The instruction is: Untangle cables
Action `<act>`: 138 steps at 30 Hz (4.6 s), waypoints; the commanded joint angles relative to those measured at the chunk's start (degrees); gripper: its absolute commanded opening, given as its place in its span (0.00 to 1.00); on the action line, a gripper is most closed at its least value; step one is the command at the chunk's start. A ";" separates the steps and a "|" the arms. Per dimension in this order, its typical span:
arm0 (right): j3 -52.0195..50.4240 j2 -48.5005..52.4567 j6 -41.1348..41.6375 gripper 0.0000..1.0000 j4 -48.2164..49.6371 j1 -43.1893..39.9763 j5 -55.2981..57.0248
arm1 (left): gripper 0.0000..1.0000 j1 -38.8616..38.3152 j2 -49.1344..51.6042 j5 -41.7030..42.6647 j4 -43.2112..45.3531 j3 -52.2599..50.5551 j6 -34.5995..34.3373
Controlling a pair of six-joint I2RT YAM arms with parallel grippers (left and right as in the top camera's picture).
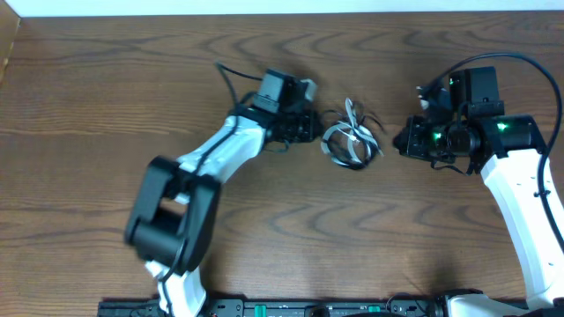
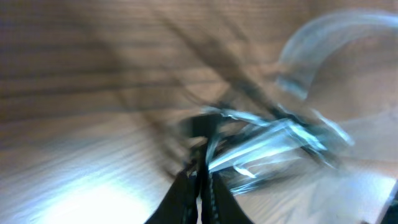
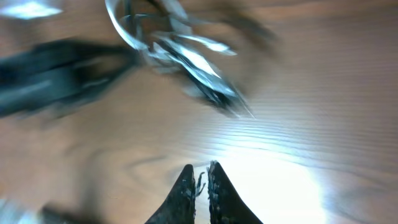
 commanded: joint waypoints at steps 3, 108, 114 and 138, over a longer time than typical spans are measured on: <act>-0.09 2.93 9.66 0.04 -0.31 0.46 17.81 | 0.07 0.61 -11.50 -8.72 -6.10 0.63 3.76; -0.02 8.92 5.22 0.96 6.36 -6.08 5.77 | 0.30 1.64 -17.00 -9.05 -14.32 0.68 1.73; -0.02 8.92 3.13 0.94 4.59 -8.68 6.05 | 0.32 -4.26 -9.38 -9.07 -1.29 0.68 -6.56; -0.09 8.92 1.60 0.94 2.89 -8.46 6.64 | 0.32 -15.87 4.72 -19.67 16.68 0.68 -16.24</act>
